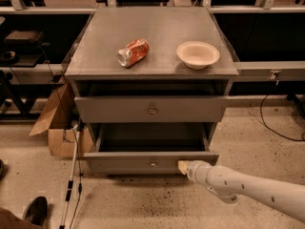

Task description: Close middle drawer

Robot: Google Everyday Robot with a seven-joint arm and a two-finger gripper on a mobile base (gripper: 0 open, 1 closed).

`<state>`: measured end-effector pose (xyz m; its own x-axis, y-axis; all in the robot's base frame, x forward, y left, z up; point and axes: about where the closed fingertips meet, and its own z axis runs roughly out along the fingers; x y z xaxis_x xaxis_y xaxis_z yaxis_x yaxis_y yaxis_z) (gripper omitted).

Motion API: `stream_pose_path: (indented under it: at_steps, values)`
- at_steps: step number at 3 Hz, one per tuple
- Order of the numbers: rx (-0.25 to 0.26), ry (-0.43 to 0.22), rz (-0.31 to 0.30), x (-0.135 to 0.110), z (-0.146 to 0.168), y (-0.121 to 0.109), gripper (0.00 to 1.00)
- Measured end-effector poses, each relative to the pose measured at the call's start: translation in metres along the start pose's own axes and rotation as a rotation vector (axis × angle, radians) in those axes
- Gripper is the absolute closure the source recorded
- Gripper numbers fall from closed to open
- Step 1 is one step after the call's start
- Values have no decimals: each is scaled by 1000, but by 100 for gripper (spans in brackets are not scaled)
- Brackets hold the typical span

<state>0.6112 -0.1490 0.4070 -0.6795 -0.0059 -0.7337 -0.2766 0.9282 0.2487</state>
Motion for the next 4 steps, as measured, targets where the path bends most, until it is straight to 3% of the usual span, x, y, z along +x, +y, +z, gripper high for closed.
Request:
stream_pose_path:
  at_steps: [2, 3, 4]
  values:
    - [0, -11, 7, -1, -1, -1, 100]
    - [-34, -27, 43, 0, 5, 4, 100]
    - [-35, -37, 47, -4, 5, 3, 100]
